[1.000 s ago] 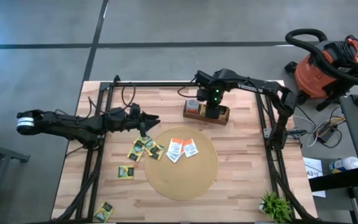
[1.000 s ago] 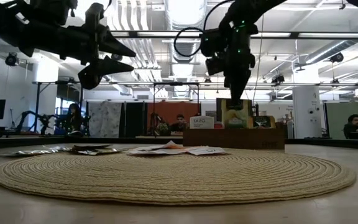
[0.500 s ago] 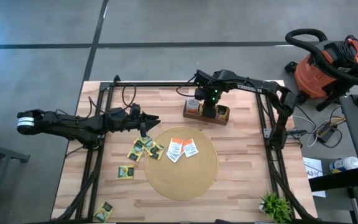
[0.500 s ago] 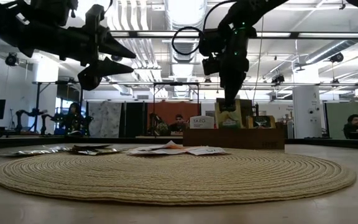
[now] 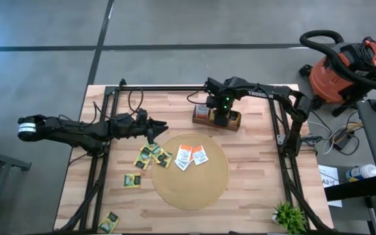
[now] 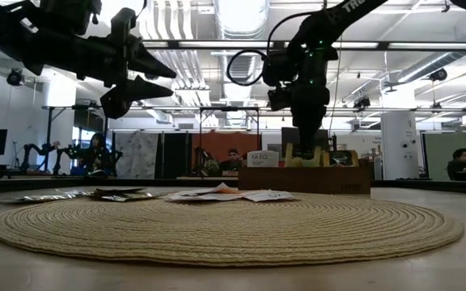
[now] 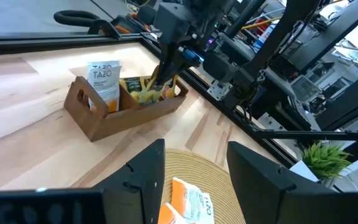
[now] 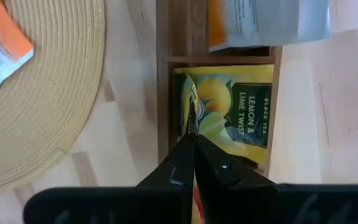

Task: Pick & Place Tea
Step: Put the lemon tea bag into the left section of the wooden organizer

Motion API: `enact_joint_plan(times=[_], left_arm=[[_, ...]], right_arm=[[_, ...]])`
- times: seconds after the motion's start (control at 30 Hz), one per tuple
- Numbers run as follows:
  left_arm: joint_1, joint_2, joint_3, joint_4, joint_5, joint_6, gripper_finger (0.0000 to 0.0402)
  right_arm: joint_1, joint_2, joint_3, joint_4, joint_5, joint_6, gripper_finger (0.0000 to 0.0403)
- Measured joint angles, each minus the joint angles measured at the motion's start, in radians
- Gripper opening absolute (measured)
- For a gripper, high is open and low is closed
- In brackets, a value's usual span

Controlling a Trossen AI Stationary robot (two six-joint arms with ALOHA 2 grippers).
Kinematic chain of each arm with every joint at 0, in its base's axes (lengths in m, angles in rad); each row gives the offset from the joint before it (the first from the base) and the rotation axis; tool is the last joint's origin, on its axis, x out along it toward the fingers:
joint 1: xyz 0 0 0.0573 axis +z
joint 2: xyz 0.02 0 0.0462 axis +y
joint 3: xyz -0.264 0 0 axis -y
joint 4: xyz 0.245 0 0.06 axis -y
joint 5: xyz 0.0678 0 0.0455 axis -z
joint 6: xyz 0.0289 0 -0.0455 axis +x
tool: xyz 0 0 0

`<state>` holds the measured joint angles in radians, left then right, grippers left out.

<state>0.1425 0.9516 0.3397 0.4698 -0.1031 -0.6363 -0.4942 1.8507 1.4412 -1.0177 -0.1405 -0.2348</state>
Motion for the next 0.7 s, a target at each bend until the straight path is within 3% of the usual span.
enact_joint_plan(times=[0.33, 0.7], left_arm=[[0.000, 0.000, 0.000, -0.025, -0.006, 0.007, 0.0167], [0.000, 0.000, 0.000, -0.038, -0.027, 0.005, 0.0167]], right_arm=[[-0.002, 0.000, -0.057, 0.062, 0.004, -0.004, 0.0008], [-0.002, 0.002, -0.059, 0.076, 0.112, -0.013, 0.0008]])
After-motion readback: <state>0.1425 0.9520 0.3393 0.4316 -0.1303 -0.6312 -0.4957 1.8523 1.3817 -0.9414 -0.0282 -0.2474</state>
